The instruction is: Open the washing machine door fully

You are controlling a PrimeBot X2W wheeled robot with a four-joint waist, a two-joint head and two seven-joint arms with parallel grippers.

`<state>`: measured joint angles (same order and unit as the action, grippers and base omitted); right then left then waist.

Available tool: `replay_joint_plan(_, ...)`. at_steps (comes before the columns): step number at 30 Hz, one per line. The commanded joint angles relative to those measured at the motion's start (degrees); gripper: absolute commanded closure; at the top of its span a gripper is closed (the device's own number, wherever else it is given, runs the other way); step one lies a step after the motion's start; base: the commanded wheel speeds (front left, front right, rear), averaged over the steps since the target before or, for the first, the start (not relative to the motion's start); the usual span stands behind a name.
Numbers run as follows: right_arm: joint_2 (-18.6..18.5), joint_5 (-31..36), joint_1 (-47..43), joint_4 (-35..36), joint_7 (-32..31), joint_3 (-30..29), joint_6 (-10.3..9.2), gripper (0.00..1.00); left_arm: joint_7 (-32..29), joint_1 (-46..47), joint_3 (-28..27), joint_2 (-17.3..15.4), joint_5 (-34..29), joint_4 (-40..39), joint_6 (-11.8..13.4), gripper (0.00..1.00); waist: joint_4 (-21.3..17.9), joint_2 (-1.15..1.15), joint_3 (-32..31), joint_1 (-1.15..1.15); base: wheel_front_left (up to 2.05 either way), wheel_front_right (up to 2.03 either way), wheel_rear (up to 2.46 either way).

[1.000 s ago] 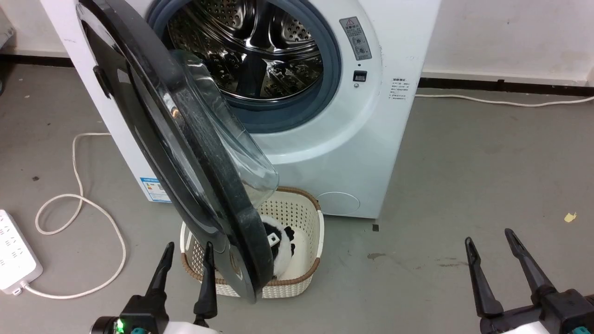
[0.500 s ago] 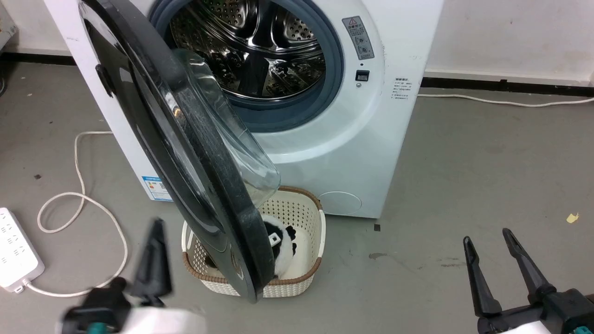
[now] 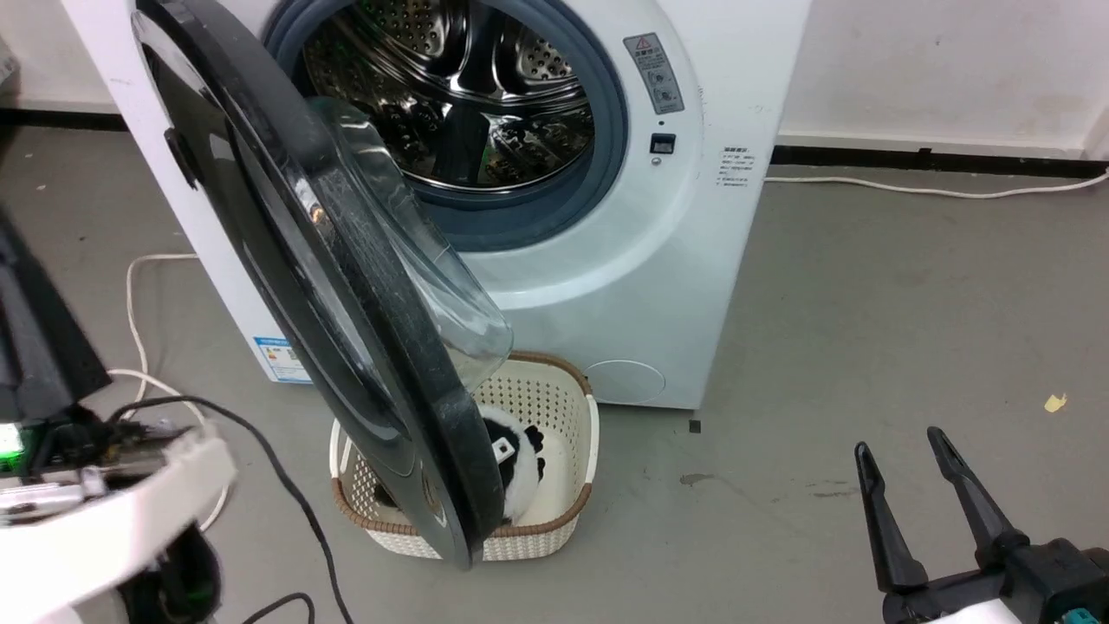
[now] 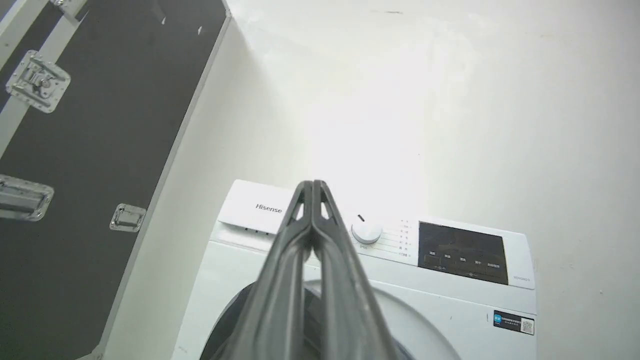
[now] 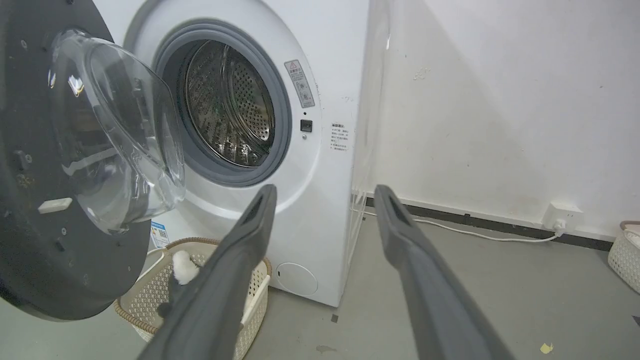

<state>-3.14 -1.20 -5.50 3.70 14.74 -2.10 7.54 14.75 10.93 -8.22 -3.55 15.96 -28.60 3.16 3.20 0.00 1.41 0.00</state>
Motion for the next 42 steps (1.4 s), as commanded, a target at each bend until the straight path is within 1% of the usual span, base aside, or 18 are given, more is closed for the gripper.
replay_joint_plan(1,0.26,-0.48,0.34,-0.17,0.26,0.00,-0.05,0.00,0.05,0.42,0.42,-0.50,-0.63,-0.42,-0.40,1.00,-0.10,0.00,-0.10,0.00,0.00,0.00,0.00)
replay_joint_plan(5,0.26,-1.02,0.21,-0.30,0.26,-0.03,-0.05,0.00,-4.44,0.44,6.00,-1.70,-3.95,-3.08,-1.92,1.00,-0.37,0.00,-0.19,0.00,0.00,0.00,0.00)
replay_joint_plan(10,0.26,-1.64,0.29,-0.27,0.26,-0.10,-0.05,0.00,-10.42,-2.10,16.52,-1.00,-5.88,-2.14,-3.78,1.00,-0.33,0.00,0.08,0.00,0.00,0.00,0.00)
replay_joint_plan(15,0.26,-2.15,0.70,-0.23,0.26,-0.02,-0.05,0.00,-14.34,-6.56,25.88,-0.16,-6.04,3.08,-3.86,1.00,-0.29,0.00,0.61,0.00,0.00,0.00,0.00)
replay_joint_plan(18,0.26,-2.54,0.93,-0.16,0.26,-0.05,-0.05,0.00,-15.91,-8.82,29.18,0.13,-5.57,7.53,-2.99,1.00,-0.25,0.00,1.09,0.00,0.00,0.00,0.00)
replay_joint_plan(20,0.26,-2.77,1.08,-0.18,0.26,-0.01,-0.05,0.00,-16.46,-9.84,30.15,0.28,-4.67,11.14,-2.01,1.00,-0.23,0.00,1.38,0.00,0.00,0.00,0.00)
replay_joint_plan(23,0.26,-3.07,1.30,-0.33,0.26,0.09,-0.05,0.00,-16.36,-9.72,30.60,0.11,-5.71,16.47,-1.29,1.00,-0.30,0.00,1.78,0.00,0.00,0.00,0.00)
replay_joint_plan(28,0.26,-3.35,1.59,-0.44,0.26,0.15,-0.05,0.00,-15.30,-8.60,29.59,0.22,-4.68,23.01,-0.23,1.00,-0.35,0.00,2.29,0.00,0.00,0.00,0.00)
replay_joint_plan(32,0.26,-3.90,1.47,-0.88,0.26,0.23,-0.05,0.00,-14.00,-7.87,28.27,0.35,-1.94,26.19,0.14,1.00,0.27,0.00,2.32,0.00,0.00,0.00,0.00)
replay_joint_plan(37,0.26,-3.93,0.60,-2.41,0.26,1.18,-0.05,0.00,-12.72,-8.64,26.46,-0.03,-0.06,28.31,0.88,1.00,3.20,0.00,1.41,0.00,0.00,0.00,0.00)
replay_joint_plan(40,0.26,-4.33,0.45,-2.29,0.26,0.61,-0.05,0.00,-12.48,-10.25,25.64,-0.75,0.38,28.55,1.40,1.00,5.55,0.00,0.77,0.00,0.00,0.00,0.00)
replay_joint_plan(42,0.26,-4.42,-0.06,-2.39,0.26,0.17,-0.05,0.00,-12.72,-11.37,25.29,-1.24,0.60,28.79,1.69,1.00,7.87,0.00,0.06,0.00,0.00,0.00,0.00)
